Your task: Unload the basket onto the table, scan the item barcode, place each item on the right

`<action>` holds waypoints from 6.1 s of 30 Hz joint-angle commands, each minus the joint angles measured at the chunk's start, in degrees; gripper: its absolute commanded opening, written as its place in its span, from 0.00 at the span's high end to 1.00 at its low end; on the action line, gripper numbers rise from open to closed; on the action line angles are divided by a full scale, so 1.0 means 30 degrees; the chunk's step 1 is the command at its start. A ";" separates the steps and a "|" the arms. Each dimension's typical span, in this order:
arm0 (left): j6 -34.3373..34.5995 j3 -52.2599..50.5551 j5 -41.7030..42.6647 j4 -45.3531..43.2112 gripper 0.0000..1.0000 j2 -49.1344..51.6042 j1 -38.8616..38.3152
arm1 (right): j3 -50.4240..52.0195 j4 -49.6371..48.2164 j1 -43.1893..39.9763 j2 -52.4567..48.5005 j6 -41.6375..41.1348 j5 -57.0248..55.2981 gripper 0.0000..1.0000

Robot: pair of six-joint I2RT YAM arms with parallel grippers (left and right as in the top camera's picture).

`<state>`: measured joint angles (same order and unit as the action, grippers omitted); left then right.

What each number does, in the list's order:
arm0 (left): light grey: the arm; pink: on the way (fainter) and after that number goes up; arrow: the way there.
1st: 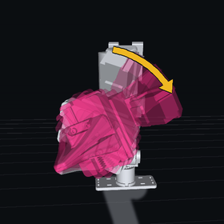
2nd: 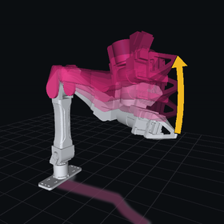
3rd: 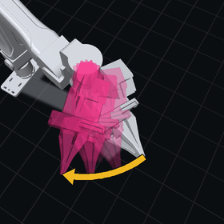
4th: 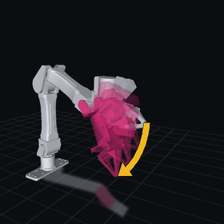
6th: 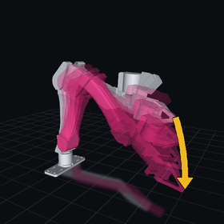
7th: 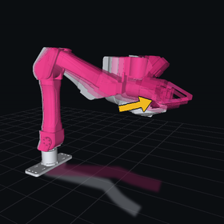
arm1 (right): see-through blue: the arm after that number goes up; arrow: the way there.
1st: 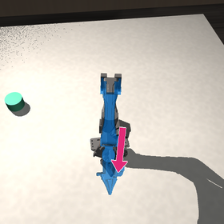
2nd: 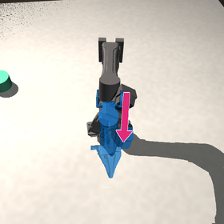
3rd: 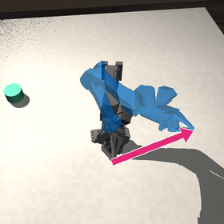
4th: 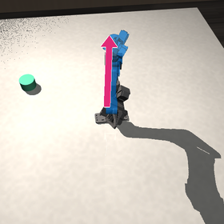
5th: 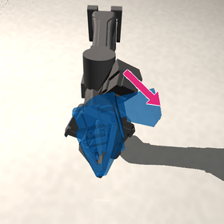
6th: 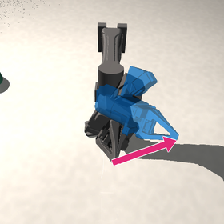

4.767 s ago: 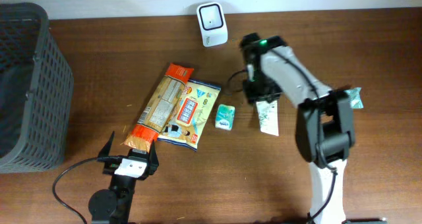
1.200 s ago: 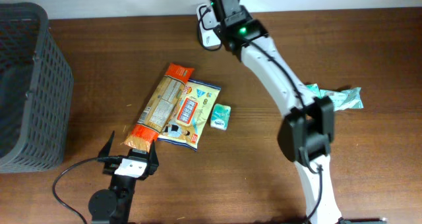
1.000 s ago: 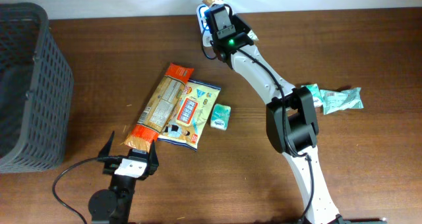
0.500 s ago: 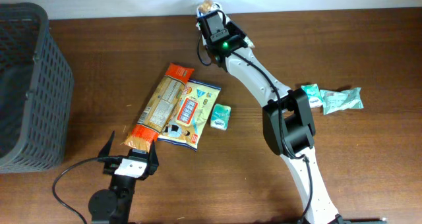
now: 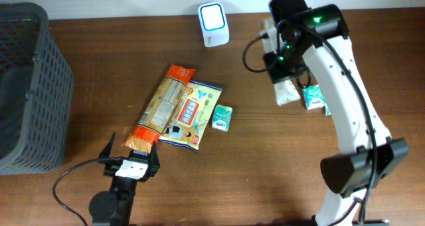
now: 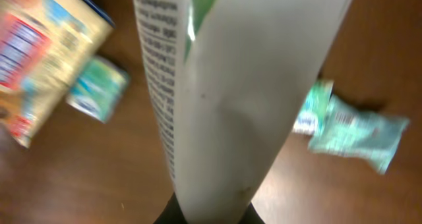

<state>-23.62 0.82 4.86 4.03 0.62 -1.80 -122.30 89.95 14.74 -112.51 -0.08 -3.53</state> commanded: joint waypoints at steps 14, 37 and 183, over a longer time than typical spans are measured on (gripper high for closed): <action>-0.0240 -0.0102 -0.0066 0.0044 0.01 -0.0087 0.0036 | 1.2152 -0.5559 -0.4830 -0.0168 -0.0058 -0.0036 0.36; -0.0240 -0.0102 -0.0066 0.0044 0.01 -0.0087 0.0036 | 1.1278 -1.2604 0.5559 -0.0481 -0.8823 0.3796 0.42; -0.0240 -0.0102 -0.0066 0.0044 0.01 -0.0087 0.0036 | 1.5118 -1.7216 0.4692 -0.0372 -0.4626 0.4663 0.83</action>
<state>-23.62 0.82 4.86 4.03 0.62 -1.80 -74.37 39.07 29.36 -113.21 -14.35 11.68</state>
